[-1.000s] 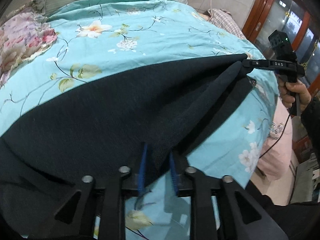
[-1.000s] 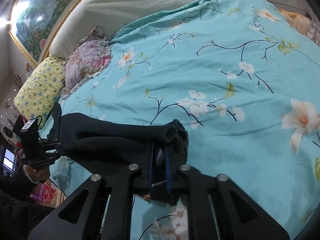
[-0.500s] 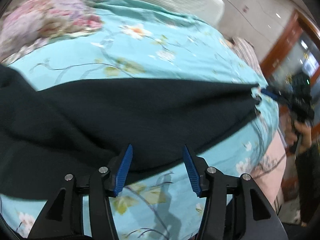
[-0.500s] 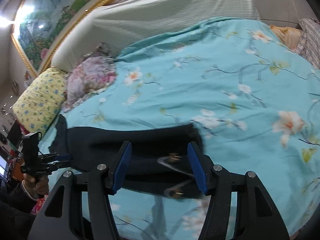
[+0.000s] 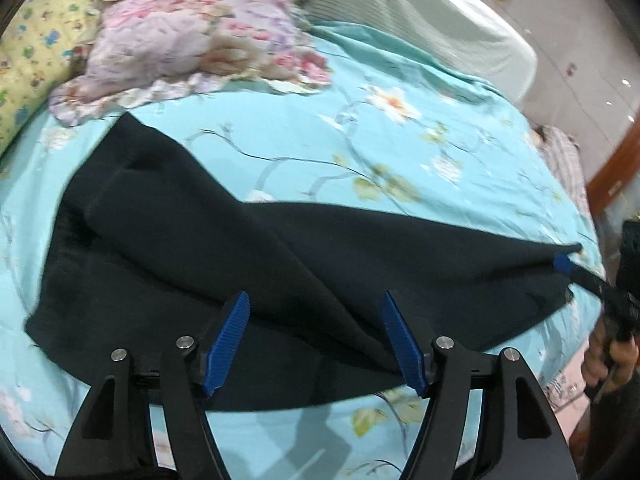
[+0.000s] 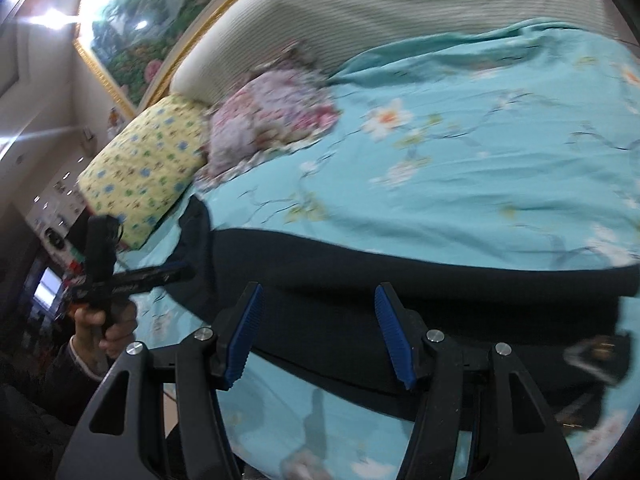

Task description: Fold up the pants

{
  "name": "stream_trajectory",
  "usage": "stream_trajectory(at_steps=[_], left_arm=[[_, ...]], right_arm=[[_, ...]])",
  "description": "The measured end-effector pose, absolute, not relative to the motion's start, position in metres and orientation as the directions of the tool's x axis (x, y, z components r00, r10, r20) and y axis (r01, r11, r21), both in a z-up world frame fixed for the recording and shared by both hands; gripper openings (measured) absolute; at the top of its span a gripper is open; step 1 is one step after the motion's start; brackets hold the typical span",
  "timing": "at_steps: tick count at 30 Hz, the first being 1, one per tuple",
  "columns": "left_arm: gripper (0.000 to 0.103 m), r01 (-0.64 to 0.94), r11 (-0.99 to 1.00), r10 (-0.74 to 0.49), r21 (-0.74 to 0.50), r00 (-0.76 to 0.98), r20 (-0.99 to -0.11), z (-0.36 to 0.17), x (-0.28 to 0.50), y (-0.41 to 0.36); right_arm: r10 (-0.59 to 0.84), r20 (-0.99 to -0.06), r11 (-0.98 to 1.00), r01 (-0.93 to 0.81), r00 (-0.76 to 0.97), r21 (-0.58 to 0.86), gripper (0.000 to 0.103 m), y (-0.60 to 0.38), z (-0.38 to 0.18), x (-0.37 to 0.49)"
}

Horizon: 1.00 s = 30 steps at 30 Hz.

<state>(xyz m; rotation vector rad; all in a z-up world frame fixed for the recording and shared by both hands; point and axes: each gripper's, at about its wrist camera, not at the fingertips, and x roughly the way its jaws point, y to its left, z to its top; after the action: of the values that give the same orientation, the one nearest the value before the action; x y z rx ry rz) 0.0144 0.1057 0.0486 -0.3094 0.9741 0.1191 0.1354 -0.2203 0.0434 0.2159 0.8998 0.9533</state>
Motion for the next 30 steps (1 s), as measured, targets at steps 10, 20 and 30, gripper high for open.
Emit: stream_trajectory(at_steps=[10, 20, 30], left_arm=[[0.071, -0.373, 0.918, 0.069, -0.133, 0.482, -0.873, 0.063, 0.057, 0.158], [0.071, -0.447, 0.894, 0.143, -0.025, 0.339, -0.930, 0.040, 0.095, 0.185], [0.010, -0.443, 0.894, 0.111, -0.068, 0.366, -0.924, 0.024, 0.080, 0.187]], right_arm=[[0.828, -0.553, 0.441, -0.715, 0.092, 0.542, 0.060, -0.122, 0.040, 0.109], [0.816, -0.577, 0.321, -0.812, -0.023, 0.487, 0.060, -0.027, 0.041, 0.087], [0.715, -0.699, 0.347, -0.849, -0.036, 0.399, 0.032, 0.030, 0.008, 0.084]])
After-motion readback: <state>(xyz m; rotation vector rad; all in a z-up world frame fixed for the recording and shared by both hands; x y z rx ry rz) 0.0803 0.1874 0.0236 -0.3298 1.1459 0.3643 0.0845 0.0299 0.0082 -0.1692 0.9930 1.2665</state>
